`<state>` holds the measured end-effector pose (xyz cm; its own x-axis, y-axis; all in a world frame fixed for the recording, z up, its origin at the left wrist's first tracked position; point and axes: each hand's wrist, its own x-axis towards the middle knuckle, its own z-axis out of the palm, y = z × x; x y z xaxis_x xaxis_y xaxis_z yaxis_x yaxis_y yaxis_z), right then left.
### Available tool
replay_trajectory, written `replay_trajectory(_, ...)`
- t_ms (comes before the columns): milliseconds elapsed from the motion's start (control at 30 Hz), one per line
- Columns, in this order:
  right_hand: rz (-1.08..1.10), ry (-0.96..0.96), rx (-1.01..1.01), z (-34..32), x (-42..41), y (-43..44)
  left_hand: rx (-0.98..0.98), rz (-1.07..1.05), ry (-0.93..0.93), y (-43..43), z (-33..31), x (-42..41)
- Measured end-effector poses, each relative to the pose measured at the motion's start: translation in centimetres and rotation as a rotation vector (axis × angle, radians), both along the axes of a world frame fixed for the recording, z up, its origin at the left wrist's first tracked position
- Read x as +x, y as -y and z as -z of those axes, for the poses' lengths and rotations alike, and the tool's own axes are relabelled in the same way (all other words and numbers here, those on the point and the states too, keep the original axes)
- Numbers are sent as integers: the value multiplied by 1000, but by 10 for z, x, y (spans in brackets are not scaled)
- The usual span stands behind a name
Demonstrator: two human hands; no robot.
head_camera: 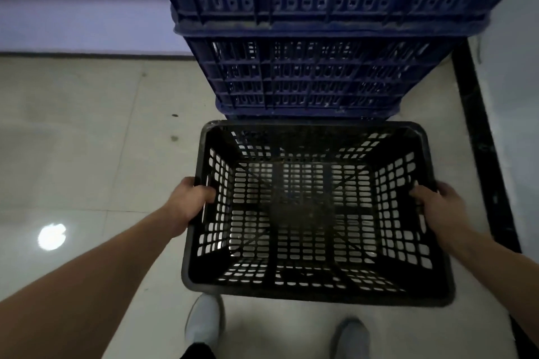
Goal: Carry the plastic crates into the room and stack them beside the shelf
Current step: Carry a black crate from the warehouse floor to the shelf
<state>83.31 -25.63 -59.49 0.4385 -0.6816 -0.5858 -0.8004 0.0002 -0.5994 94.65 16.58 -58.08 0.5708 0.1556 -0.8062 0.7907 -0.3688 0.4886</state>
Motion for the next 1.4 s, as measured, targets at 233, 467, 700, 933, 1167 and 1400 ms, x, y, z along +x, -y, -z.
replay_trajectory(233, -49, -51, 65, 51, 7, -1, -25, 48, -28, 5, 41, -2)
replay_trajectory(467, -105, -116, 62, 51, 7, 0, -66, 90, -69, 3, 42, 3)
replay_trajectory(700, -153, -190, 80, 46, 11, 2, -117, 103, -117, 5, 29, 7)
replay_trajectory(933, -405, -208, -92, 3, 12, -22, 3, 227, 16, 1, -15, -2)
replay_trajectory(1167, -788, -125, -243, -108, 17, -83, 134, 420, 114, -34, -132, -28)
replay_trajectory(1400, -1081, -35, -263, -229, 26, -145, 239, 417, 224, -96, -263, -63)
